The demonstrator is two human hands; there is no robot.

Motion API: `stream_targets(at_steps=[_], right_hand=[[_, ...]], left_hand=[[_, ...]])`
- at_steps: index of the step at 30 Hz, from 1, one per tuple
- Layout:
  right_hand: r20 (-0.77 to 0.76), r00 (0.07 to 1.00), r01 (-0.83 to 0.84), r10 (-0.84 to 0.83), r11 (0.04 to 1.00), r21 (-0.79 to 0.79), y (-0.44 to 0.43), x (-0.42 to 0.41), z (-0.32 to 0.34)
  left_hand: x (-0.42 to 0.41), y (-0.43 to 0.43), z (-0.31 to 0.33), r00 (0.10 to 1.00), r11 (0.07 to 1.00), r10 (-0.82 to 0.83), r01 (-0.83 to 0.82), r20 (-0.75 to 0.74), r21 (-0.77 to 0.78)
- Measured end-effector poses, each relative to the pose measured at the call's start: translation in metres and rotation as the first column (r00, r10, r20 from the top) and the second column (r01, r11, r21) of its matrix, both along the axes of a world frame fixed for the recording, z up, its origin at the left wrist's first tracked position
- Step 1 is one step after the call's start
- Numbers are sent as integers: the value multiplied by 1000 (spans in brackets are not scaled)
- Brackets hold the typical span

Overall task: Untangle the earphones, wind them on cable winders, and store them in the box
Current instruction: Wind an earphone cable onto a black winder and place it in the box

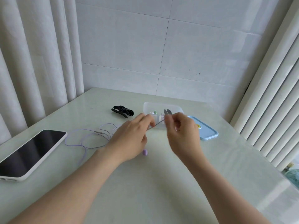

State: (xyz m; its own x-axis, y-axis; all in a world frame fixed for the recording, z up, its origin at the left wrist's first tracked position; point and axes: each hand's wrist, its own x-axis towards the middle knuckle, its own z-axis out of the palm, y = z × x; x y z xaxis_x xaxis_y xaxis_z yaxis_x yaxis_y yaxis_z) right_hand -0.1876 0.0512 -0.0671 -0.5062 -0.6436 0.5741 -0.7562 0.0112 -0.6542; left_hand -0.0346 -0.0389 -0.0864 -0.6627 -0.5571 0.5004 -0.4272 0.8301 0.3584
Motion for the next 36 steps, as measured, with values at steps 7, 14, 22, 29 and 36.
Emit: stream_targets(at_steps=[7,14,22,29,36], right_hand=[[809,354,63,470,851,-522,8,-3,26],[562,825,59,55,981,-183,13,-16,22],[-582,809,414,-80,781,468,13,-11,0],[-328,944,157,27,837,523,9,4,-8],[-392,918,100,57,925,368,6,8,-8]], left_hand=[[5,-17,-8,961,961,250,-261,-116,-93],[6,-19,-11,934,943,334,-329,-130,56],[8,-18,-5,938,951,309,-310,-158,18],[3,1,2,983,990,130,-122,-129,66],[1,0,2,995,999,-50,49,-84,-13]])
